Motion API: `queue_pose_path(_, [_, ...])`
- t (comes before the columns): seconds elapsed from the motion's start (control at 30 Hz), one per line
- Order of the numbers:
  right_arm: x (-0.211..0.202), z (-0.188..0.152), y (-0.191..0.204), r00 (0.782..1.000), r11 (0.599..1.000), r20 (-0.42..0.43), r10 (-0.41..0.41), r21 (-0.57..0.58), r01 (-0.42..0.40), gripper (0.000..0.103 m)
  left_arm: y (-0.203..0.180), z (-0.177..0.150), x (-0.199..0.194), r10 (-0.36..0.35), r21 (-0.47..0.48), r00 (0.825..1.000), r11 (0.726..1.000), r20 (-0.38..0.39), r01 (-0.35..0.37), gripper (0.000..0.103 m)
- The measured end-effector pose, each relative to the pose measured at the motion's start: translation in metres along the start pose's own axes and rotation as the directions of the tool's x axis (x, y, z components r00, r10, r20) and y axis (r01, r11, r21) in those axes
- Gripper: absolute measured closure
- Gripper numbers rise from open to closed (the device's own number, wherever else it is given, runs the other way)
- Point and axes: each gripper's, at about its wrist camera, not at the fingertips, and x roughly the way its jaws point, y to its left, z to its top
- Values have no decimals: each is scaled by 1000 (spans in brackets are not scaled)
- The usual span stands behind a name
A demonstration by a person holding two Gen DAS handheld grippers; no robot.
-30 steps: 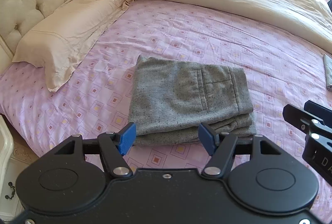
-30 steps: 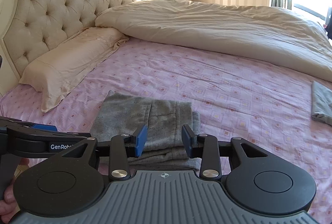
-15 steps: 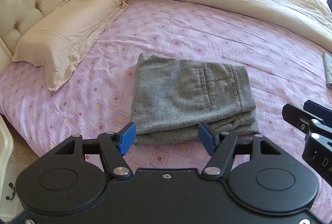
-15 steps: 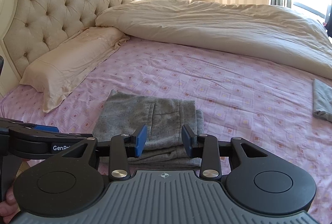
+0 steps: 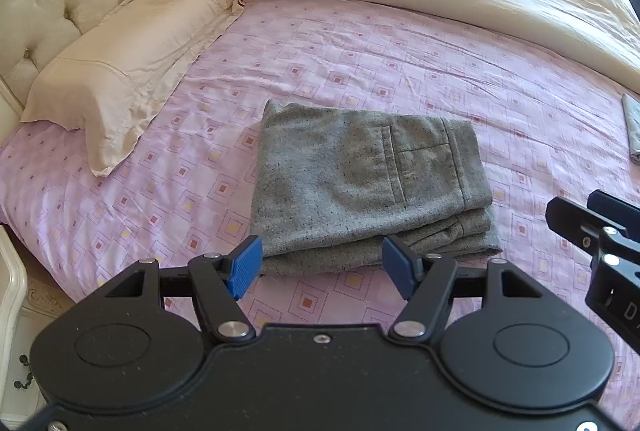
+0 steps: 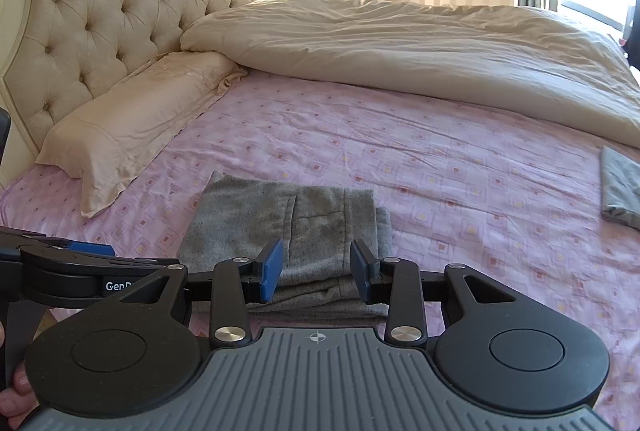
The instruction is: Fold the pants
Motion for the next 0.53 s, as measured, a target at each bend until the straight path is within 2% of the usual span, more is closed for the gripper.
queue_pose_path(0.53, [-2, 0, -1, 1000, 1000, 2, -5, 0, 5, 67, -2, -5, -2, -3, 6, 1000, 1000, 9, 2, 34])
